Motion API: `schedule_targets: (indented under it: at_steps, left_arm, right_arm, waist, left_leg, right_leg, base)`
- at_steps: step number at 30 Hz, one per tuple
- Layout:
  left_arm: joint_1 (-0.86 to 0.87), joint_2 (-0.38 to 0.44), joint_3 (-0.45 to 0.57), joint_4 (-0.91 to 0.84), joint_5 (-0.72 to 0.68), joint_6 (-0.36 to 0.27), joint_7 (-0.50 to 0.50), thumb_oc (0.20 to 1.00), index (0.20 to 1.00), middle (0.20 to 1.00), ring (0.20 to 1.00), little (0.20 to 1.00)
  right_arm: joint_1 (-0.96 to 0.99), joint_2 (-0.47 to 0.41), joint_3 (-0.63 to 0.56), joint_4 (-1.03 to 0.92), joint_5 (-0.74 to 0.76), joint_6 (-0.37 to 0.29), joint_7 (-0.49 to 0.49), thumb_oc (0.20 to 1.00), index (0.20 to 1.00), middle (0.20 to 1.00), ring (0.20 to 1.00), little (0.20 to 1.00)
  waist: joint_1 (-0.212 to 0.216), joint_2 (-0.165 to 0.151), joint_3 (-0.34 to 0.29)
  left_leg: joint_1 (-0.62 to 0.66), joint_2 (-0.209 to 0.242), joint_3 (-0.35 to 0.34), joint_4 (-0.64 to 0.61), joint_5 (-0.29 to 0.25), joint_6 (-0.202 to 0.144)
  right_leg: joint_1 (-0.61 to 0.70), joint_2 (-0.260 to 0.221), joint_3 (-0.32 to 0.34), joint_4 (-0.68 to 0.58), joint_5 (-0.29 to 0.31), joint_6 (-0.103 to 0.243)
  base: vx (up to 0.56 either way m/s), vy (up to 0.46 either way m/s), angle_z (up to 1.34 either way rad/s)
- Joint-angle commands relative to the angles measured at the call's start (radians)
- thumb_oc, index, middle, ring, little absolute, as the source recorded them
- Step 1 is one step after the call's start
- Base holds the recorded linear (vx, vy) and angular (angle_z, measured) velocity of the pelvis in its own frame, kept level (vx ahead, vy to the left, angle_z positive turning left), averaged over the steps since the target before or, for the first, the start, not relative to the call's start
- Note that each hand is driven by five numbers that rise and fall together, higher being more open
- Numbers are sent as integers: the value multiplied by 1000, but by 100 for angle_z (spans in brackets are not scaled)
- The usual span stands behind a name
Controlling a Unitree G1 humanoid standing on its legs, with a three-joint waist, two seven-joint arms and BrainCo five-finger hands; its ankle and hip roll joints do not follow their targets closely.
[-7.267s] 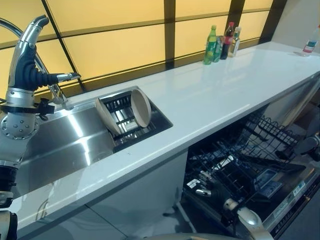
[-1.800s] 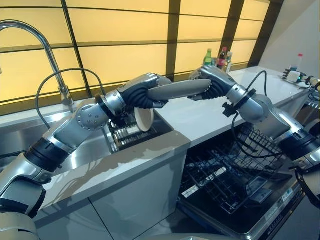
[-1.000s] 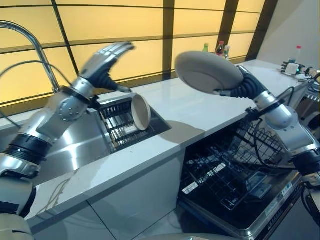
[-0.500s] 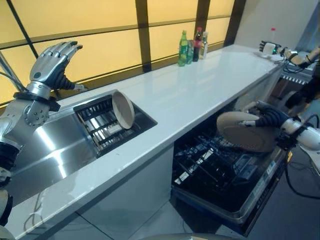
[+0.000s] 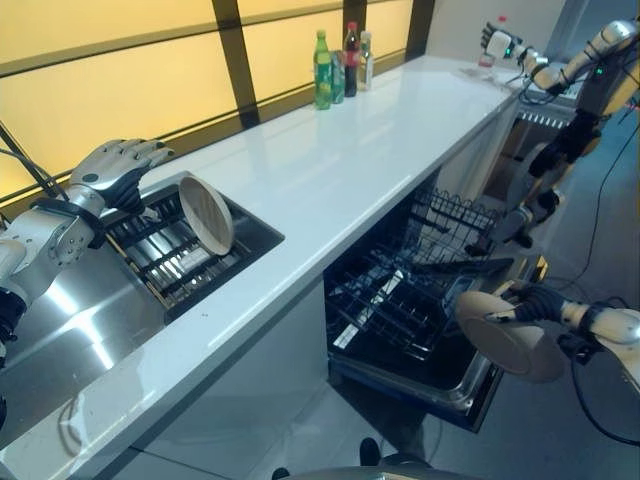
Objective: Pick up plates and place into dishwasher.
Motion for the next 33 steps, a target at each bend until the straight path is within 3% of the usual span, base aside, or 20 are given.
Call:
schedule_targets:
  at_steps: [1,14,25,33]
  left_arm:
    - [-188,-27,-8,83,16,53,25,1000,1000,1000,1000,1000]
    - [-461,-116,-207,157,100,161,59,1000,1000,1000,1000,1000]
    - [-568,-171,-294,194,136,168,-51,1000,1000,1000,1000,1000]
    - [-629,-215,-325,220,166,154,-86,1000,1000,1000,1000,1000]
  right_arm:
    - [-238,18,76,24,19,-21,-83,200,200,200,200,200]
    - [-553,134,328,207,40,-9,-183,200,200,200,200,200]
    - [-728,222,424,396,53,58,-121,200,200,200,200,200]
    - [-810,267,441,503,19,80,-133,200,200,200,200,200]
  waist:
    - [22,16,74]
    - [50,36,188]
    - [80,44,224]
    - [94,50,235]
  left_leg:
    - [7,-45,-7,9,-118,15]
    - [-92,-64,-51,9,-85,11]
    - [-121,-77,-66,9,-68,7]
    - [-129,-83,-71,9,-64,6]
  right_leg:
    - [33,-35,8,9,-82,81]
    - [-55,-50,-20,9,-56,71]
    - [-84,-64,-48,12,-44,67]
    - [-94,-69,-63,16,-40,65]
  base:
    - [-155,48,-9]
    - [-106,25,2]
    - [-49,8,6]
    - [-23,0,6]
